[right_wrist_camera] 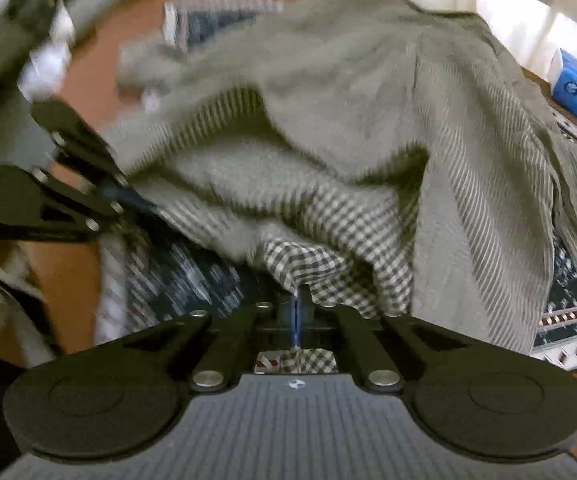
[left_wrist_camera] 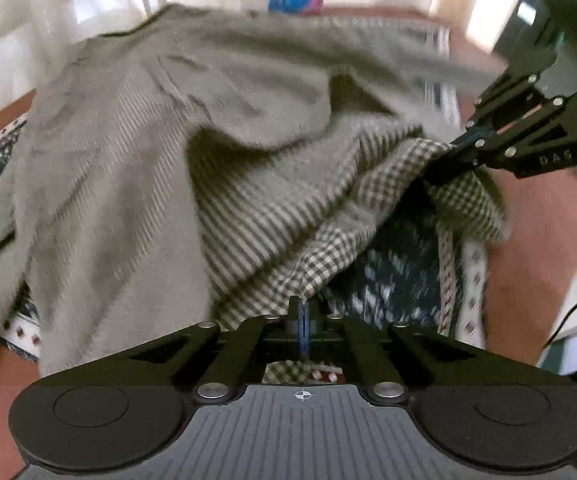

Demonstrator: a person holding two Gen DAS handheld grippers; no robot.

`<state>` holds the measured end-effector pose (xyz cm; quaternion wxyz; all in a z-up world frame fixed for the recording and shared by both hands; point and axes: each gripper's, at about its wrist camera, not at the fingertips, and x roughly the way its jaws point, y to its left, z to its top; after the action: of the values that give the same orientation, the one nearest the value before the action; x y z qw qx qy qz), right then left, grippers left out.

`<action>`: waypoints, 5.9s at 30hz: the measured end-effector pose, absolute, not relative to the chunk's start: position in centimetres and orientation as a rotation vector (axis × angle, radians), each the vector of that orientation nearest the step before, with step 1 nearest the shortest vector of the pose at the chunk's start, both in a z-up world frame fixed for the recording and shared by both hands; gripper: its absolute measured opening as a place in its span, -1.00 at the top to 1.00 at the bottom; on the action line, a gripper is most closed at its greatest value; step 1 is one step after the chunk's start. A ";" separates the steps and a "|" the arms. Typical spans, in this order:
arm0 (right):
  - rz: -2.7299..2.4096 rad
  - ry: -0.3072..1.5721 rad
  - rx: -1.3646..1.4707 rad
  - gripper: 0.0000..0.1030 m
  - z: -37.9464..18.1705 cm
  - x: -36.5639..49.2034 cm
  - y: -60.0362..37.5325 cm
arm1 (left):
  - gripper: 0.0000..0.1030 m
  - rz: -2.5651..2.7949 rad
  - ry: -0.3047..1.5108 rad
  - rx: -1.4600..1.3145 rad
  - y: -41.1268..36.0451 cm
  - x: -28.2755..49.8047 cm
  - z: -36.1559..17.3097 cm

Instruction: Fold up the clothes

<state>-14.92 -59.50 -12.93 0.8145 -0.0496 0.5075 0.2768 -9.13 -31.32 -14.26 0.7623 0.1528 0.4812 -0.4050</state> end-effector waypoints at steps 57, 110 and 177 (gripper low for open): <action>0.679 0.985 -0.142 0.31 -14.6 -16.0 -54.8 | -0.19 -0.559 0.959 0.121 -25.1 -12.5 -12.3; 0.308 1.054 0.044 0.41 -14.0 -24.4 -59.2 | -0.17 -0.498 0.928 0.161 -22.5 -18.3 -11.0; 0.133 0.984 0.203 0.49 -11.8 -28.6 -63.7 | 0.33 -0.771 1.024 0.240 -35.6 -18.2 -17.4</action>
<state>-28.61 -63.74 -11.81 0.8742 0.0974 0.4714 0.0636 -18.21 -35.62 -17.41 0.7948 0.1119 0.4764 -0.3590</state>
